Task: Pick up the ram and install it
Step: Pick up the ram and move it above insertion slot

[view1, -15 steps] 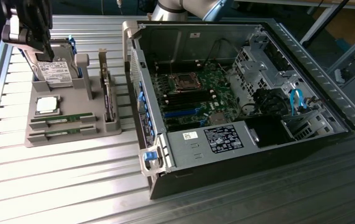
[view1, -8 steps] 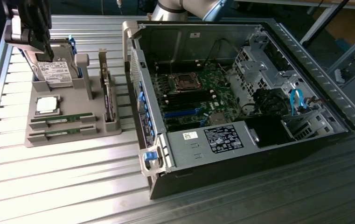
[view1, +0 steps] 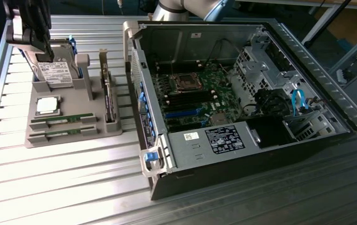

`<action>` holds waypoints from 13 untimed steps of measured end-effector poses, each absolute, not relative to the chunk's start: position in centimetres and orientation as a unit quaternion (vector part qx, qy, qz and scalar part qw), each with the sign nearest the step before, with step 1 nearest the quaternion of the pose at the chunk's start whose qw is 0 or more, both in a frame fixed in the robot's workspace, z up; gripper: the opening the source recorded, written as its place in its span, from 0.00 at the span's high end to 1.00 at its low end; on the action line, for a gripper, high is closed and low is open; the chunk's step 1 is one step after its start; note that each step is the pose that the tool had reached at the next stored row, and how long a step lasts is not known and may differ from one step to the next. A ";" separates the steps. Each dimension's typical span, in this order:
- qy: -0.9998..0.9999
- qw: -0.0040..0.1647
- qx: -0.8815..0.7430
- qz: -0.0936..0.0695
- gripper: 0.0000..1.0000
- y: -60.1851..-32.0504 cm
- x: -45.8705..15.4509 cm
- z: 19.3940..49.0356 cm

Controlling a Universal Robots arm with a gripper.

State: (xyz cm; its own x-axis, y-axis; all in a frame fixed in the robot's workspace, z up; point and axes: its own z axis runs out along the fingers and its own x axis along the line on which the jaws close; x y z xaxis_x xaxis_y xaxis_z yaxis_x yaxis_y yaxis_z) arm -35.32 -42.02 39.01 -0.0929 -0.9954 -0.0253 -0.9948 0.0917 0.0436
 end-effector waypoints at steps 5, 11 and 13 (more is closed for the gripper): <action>-0.739 0.005 0.673 -0.025 0.90 -42.0 -35.3 39.0; -0.739 0.005 0.674 -0.025 0.90 -42.0 -35.3 38.7; -0.738 0.005 0.674 -0.025 0.90 -42.0 -35.3 38.4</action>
State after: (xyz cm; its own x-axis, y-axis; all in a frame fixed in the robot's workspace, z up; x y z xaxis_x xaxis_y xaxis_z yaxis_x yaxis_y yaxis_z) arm -35.33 -42.02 38.39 -0.0918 -0.9955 -0.0250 -0.9949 0.0906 0.0436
